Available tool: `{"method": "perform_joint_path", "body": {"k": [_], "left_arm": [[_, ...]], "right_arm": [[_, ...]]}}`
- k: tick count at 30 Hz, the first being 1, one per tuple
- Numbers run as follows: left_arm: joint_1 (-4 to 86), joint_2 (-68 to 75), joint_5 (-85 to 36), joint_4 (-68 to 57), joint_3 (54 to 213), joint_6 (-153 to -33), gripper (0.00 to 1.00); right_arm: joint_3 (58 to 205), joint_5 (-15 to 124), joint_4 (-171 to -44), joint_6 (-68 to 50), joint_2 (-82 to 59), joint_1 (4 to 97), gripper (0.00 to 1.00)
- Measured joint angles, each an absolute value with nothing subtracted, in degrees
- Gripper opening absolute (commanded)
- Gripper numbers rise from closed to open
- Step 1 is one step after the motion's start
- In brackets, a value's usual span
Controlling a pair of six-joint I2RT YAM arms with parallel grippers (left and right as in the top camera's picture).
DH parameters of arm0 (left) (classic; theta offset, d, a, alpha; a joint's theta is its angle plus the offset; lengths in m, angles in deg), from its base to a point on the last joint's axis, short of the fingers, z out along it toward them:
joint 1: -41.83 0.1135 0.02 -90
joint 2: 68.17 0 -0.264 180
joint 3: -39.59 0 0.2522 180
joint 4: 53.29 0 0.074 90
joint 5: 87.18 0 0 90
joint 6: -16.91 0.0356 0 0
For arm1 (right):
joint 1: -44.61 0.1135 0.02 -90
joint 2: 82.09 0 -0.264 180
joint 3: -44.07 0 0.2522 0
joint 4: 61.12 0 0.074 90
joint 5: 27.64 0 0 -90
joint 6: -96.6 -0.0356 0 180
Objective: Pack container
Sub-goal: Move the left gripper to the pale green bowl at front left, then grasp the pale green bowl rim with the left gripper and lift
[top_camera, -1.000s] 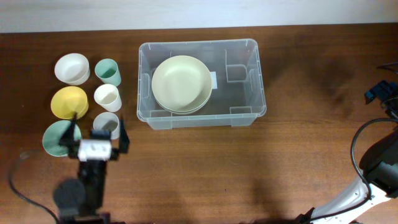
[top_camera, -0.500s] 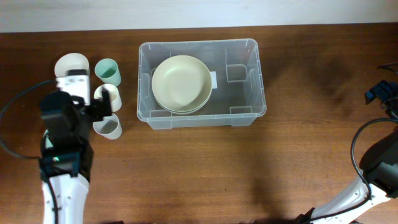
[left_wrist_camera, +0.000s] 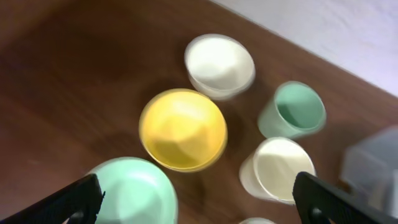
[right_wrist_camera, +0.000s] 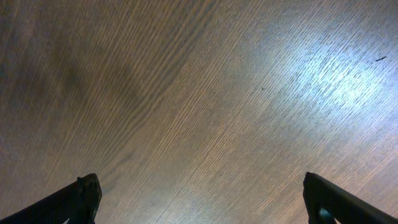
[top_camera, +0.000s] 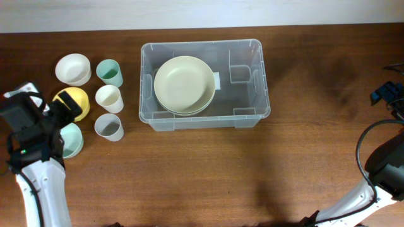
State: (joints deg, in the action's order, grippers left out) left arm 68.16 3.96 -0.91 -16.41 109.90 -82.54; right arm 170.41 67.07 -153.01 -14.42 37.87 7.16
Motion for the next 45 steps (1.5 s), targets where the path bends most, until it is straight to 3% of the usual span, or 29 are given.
{"method": "perform_joint_path", "body": {"k": [4, 11, 20, 32, 45], "left_arm": [[68.2, 5.9, -0.6, -15.1, 109.9, -84.4, 1.0], [70.7, 10.0, 10.7, -7.5, 110.1, -99.7, 1.0], [71.4, 10.8, 15.3, -4.0, 110.1, -105.0, 1.0], [71.6, 15.4, 13.1, -3.7, 110.2, -110.9, 1.0], [77.3, 23.2, 13.3, 5.1, 110.3, -123.7, 1.0]], "right_arm": [[170.4, 67.1, -153.0, -14.4, 37.9, 7.2, 0.99], [170.4, 67.1, -153.0, -14.4, 37.9, 7.2, 0.99], [170.4, 67.1, -153.0, -14.4, 37.9, 7.2, 0.99], [170.4, 67.1, -153.0, -14.4, 37.9, 7.2, 0.99], [170.4, 67.1, -153.0, -14.4, 37.9, 7.2, 0.99]]}}
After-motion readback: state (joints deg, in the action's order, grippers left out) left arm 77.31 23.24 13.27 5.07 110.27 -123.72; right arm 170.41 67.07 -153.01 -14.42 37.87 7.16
